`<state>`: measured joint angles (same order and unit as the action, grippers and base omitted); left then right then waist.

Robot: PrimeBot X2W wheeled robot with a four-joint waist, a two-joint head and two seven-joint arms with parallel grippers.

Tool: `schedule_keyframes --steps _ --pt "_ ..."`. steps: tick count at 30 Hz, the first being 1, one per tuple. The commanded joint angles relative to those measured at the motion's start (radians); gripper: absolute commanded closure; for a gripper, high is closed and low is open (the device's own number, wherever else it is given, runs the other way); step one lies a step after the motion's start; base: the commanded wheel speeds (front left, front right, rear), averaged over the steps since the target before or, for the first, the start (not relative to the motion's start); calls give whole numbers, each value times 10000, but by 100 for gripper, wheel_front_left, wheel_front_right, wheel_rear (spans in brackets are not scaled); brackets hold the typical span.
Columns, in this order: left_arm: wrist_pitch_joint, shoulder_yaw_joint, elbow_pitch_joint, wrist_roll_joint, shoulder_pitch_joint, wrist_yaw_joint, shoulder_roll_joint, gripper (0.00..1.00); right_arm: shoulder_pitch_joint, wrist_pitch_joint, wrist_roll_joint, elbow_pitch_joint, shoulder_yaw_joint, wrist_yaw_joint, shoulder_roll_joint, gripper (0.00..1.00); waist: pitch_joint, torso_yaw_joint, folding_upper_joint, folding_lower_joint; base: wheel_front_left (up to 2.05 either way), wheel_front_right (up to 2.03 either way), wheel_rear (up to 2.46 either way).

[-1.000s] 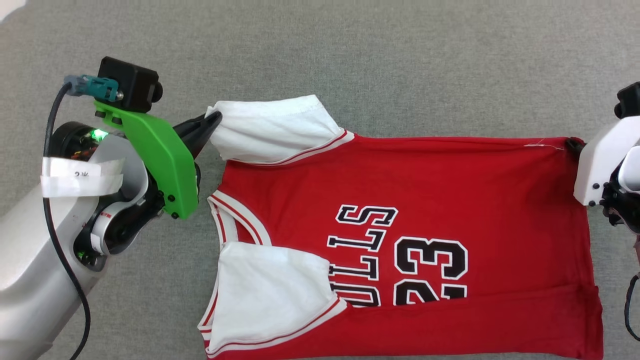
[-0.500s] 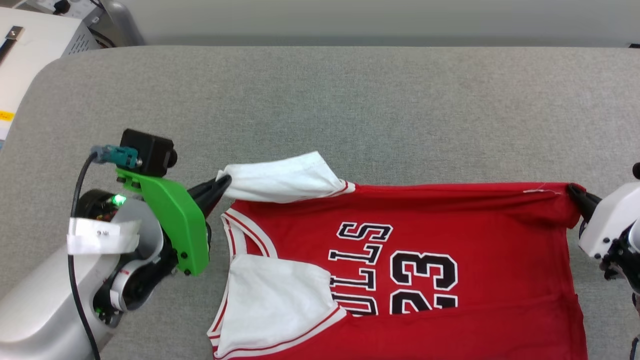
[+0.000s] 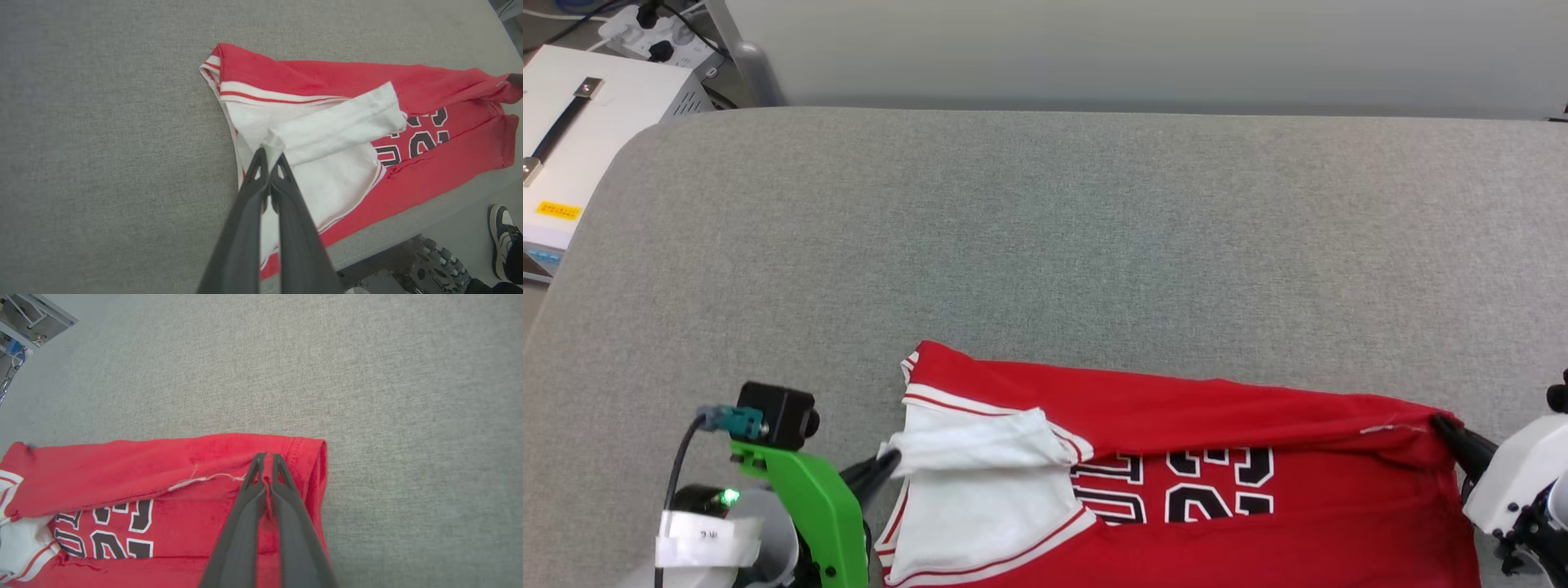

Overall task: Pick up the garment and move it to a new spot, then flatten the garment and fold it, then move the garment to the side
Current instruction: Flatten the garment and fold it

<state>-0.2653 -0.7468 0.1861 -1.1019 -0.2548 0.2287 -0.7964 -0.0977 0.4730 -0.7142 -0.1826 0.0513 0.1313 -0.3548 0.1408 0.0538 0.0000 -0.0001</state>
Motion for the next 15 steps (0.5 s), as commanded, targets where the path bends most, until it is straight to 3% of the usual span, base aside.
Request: schedule_keyframes --steps 1,8,15 --pt "49 -91 -30 -35 300 91 -133 100 262 130 -143 150 -7 -6 -56 100 -44 8 0 1 0 0 0" --pt "52 -587 -502 88 801 -55 -31 100 1001 866 -271 656 -293 -6 -419 100 -140 11 0 1 0 0 0" --pt "109 -867 -1209 233 768 -362 254 100 1184 918 113 748 -660 -6 -801 100 -31 -12 0 1 0 0 0"
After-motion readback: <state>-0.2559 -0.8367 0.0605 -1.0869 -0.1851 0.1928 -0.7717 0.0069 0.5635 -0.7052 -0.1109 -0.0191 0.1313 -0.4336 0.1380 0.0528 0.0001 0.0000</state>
